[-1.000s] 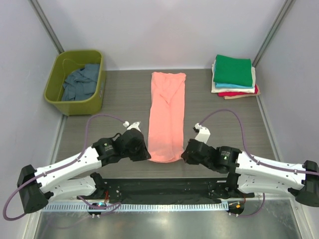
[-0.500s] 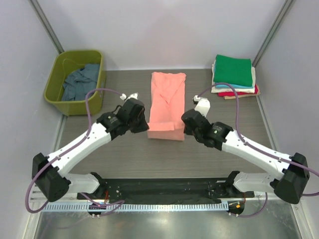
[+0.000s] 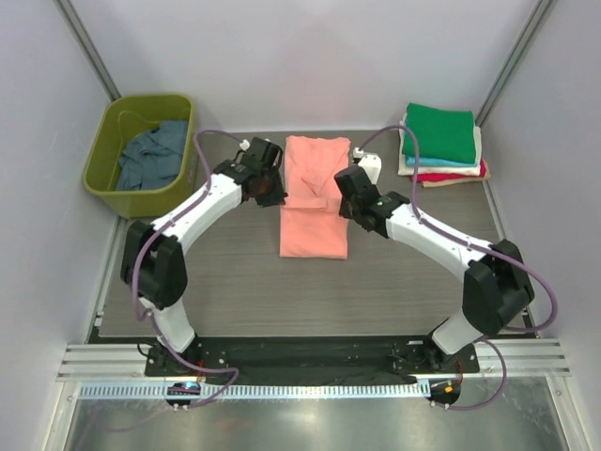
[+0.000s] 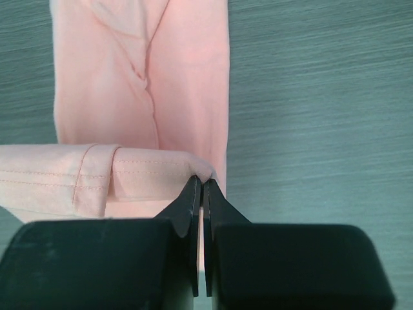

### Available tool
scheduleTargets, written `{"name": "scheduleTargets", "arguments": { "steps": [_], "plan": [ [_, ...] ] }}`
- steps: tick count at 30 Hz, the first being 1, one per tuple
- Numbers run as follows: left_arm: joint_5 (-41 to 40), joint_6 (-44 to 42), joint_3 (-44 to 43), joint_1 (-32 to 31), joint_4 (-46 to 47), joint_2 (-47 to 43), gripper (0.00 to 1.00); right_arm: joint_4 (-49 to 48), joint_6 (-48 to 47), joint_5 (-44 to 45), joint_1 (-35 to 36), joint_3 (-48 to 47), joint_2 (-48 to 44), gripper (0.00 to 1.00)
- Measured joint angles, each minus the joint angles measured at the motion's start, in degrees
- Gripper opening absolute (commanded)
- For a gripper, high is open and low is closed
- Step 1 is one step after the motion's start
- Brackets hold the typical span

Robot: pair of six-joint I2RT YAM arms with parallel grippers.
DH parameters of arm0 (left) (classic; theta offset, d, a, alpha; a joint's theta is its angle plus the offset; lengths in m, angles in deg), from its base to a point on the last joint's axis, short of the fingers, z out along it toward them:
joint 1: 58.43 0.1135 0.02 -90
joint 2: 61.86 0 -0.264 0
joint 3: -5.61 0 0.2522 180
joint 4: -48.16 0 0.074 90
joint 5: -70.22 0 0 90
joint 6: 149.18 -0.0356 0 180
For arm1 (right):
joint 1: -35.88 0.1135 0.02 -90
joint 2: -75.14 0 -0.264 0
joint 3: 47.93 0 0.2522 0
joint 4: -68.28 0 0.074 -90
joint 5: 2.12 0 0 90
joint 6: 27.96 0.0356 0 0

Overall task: Fold and stack the t-shirts
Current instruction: Fold the tshirt

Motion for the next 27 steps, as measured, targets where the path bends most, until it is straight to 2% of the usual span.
{"name": "scheduleTargets", "arguments": {
  "steps": [13, 15, 16, 17, 18, 19, 20, 21, 22, 24, 26, 27],
  "plan": [
    [4.48, -2.56, -14.56, 3.63, -3.74, 19.78, 0.00, -3.37, -2.32, -4.98, -5.57, -5.55, 14.64, 0.01],
    [4.52, -3.19, -17.22, 3.74, -5.03, 22.49, 0.08, -3.48, -2.62, -5.57, -6.16, -6.80, 16.90, 0.01],
    [4.50, -3.39, -18.95, 3.80, -5.95, 23.87, 0.16, -3.45, -2.73, -5.90, -6.45, -7.48, 18.05, 0.15],
    [4.46, -3.43, -21.33, 3.91, -6.84, 25.70, 0.34, -3.30, -2.91, -6.43, -6.86, -8.63, 19.52, 0.26],
    [4.44, -3.76, -23.56, 4.04, -7.93, 27.32, 0.40, -3.10, -2.82, -6.84, -7.30, -9.84, 20.85, 0.37],
    [4.59, -3.58, -26.82, 4.28, -9.35, 29.40, 0.46, -2.32, -2.86, -7.28, -7.89, -11.76, 22.58, 0.59],
    [4.66, -3.54, -30.14, 4.57, -9.92, 31.50, 0.51, -2.01, -2.56, -7.74, -8.61, -13.77, 24.28, 0.66],
    [4.83, -3.48, -33.27, 4.94, -11.06, 33.53, 0.59, -0.92, -2.89, -8.07, -9.55, -16.76, 26.36, 0.70],
    [5.14, -3.50, -38.49, 5.46, -13.16, 36.26, 0.61, 0.17, -3.04, -8.37, -10.49, -20.02, 28.26, 0.72],
    [6.19, -3.10, -50.27, 6.71, -16.52, 42.34, 0.61, 2.86, -3.37, -8.79, -12.26, -27.85, 32.30, 0.72],
    [7.37, -2.71, -58.75, 8.13, -18.73, 46.01, 0.61, 4.90, -3.72, -9.16, -14.05, -36.22, 35.69, 0.73],
    [7.85, -2.23, -60.33, 9.01, -18.95, 46.53, 0.62, 5.20, -3.93, -9.35, -14.64, -38.38, 36.02, 0.73]
  ]
}}
